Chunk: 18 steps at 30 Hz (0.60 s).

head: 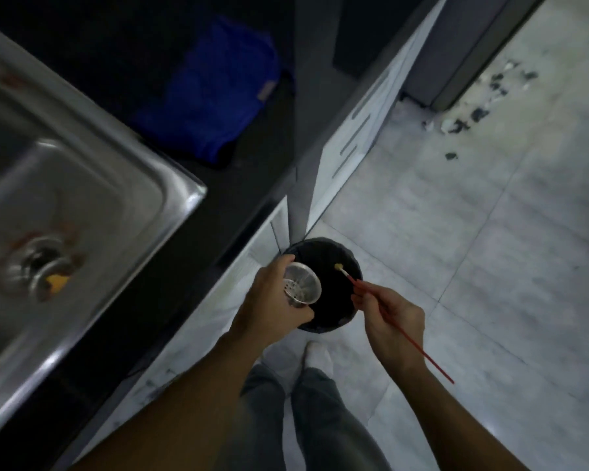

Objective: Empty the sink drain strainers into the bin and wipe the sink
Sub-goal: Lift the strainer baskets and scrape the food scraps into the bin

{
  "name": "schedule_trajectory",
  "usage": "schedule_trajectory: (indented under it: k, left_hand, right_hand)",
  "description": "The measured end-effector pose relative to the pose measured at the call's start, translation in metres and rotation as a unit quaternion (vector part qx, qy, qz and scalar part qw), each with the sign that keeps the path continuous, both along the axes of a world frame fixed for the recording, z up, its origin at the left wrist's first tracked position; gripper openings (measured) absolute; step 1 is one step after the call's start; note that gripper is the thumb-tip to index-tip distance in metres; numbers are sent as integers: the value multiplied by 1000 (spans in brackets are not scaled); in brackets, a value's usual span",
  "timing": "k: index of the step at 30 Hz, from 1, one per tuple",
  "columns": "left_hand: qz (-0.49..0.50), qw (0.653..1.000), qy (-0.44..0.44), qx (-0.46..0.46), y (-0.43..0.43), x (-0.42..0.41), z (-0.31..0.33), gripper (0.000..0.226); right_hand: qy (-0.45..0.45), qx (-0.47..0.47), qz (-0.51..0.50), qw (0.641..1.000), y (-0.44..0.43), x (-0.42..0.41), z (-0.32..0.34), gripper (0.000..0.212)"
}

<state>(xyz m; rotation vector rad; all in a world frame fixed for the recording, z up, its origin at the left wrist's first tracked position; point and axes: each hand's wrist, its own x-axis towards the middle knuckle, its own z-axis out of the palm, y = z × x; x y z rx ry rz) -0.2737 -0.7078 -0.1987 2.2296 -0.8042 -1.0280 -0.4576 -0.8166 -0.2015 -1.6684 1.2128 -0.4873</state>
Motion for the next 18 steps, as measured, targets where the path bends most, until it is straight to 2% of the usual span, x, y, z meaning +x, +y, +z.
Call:
schedule_trajectory:
  k: [3, 9, 12, 18]
  left_hand:
    - [29, 999, 11, -33, 13, 2, 56, 105]
    - [108, 984, -14, -138, 62, 18, 149, 78]
    - [150, 976, -9, -156, 96, 31, 180, 69]
    - [235, 959, -34, -156, 173, 86, 212, 74]
  right_hand:
    - [6, -74, 61, 995, -6, 11, 53, 27]
    - [-17, -196, 157, 968, 9, 59, 145, 32]
    - [-63, -225, 185, 955, 26, 96, 177, 31]
    - [-115, -248, 251, 929, 77, 172, 210, 32]
